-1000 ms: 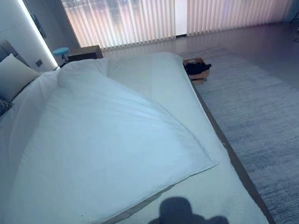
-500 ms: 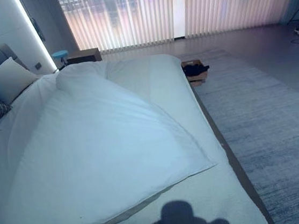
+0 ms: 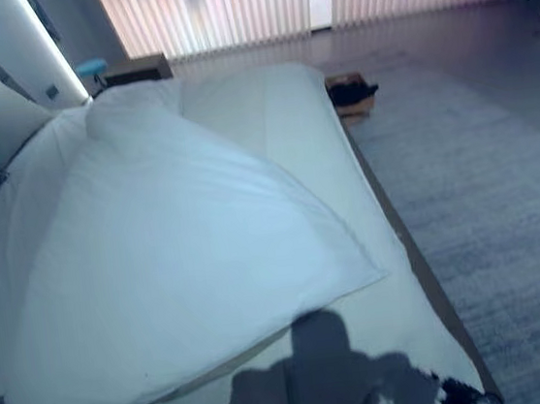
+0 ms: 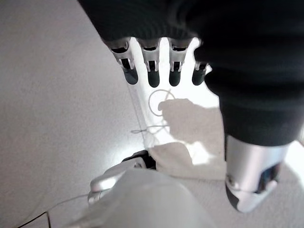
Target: Make the bed
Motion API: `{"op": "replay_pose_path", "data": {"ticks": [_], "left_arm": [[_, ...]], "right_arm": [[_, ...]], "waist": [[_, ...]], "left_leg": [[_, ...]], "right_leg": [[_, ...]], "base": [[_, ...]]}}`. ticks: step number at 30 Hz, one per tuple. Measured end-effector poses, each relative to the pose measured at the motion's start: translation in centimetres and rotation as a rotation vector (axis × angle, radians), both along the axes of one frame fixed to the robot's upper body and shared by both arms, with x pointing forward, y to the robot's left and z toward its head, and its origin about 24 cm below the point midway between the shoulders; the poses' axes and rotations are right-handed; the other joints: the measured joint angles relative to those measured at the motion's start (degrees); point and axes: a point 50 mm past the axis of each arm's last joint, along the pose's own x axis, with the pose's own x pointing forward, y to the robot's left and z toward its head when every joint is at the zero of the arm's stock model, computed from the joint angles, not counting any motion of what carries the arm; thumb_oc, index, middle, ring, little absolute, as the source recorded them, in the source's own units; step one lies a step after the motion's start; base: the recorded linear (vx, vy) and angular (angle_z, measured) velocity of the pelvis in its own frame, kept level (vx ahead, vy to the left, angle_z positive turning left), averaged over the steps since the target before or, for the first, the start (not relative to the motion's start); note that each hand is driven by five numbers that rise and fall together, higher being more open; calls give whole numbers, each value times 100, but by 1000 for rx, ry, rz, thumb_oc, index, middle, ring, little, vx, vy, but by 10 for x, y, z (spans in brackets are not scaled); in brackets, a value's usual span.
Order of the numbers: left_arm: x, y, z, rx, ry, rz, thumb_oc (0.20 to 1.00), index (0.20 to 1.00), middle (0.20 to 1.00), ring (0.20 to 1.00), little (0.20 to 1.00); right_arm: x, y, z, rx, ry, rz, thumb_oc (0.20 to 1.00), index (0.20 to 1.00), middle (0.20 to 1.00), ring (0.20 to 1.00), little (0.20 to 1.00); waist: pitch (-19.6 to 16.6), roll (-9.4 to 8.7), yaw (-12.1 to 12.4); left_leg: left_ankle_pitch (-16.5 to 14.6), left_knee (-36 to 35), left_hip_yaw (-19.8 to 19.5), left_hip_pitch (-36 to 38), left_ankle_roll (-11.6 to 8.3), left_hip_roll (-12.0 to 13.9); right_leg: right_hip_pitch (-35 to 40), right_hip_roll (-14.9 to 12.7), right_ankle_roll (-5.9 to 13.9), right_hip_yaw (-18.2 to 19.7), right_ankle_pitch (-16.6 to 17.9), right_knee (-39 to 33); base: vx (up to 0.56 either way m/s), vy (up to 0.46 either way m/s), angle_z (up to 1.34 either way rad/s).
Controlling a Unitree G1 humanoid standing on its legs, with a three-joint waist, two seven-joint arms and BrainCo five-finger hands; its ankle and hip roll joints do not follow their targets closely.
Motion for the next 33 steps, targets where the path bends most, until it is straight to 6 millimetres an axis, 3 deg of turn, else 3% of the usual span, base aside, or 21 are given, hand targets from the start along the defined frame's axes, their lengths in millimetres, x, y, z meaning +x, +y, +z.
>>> {"op": "replay_pose_path", "data": {"ticks": [5, 10, 15, 24, 28, 33], "left_arm": [[14, -9, 3, -30, -50, 9, 1000, 1000, 1000, 1000, 1000], [28, -16, 8, -48, -100, 5, 1000, 1000, 1000, 1000, 1000], [43, -18, 14, -71, -159, 46, 1000, 1000, 1000, 1000, 1000], [92, -32, 38, -106, -324, 55, 1000, 1000, 1000, 1000, 1000], [105, -54, 47, -180, -388, 48, 1000, 1000, 1000, 1000, 1000], [108, -56, 49, -193, -403, 61, 1000, 1000, 1000, 1000, 1000]], "right_arm": [[54, 20, 31, 129, -198, -84, 1000, 1000, 1000, 1000, 1000], [89, 21, 57, 129, -297, -125, 1000, 1000, 1000, 1000, 1000], [121, 28, 84, 110, -358, -125, 1000, 1000, 1000, 1000, 1000], [155, 22, 123, 65, -432, -209, 1000, 1000, 1000, 1000, 1000], [170, 28, 145, 74, -497, -219, 1000, 1000, 1000, 1000, 1000], [176, 31, 154, 106, -542, -262, 1000, 1000, 1000, 1000, 1000]], "waist": [[277, 58, 183], [491, 83, 439], [726, 114, 518], [1222, 56, 606], [1292, 55, 613], [1348, 55, 633]], "left_leg": [[58, 4, -46, -393, -45, 11], [145, -6, -77, -756, -67, 19], [179, 47, -142, -1246, -55, -3], [302, 99, -218, -2200, -76, 6], [358, 135, -295, -2573, -110, 18], [423, 124, -408, -2772, -157, 61]], "right_leg": [[-344, 23, -25, -80, 25, 0], [-670, 30, -48, -189, 59, 0], [-1087, 13, -48, -264, 98, 2], [-1993, 31, -81, -316, 240, 4], [-2326, 51, -90, -343, 290, 5], [-2483, 96, -101, -444, 300, 4]], "base": [[20, -16, 7], [35, -17, 14], [-10, -10, 7], [-26, -24, 1], [-23, -25, 6], [-11, -15, 8]]}}
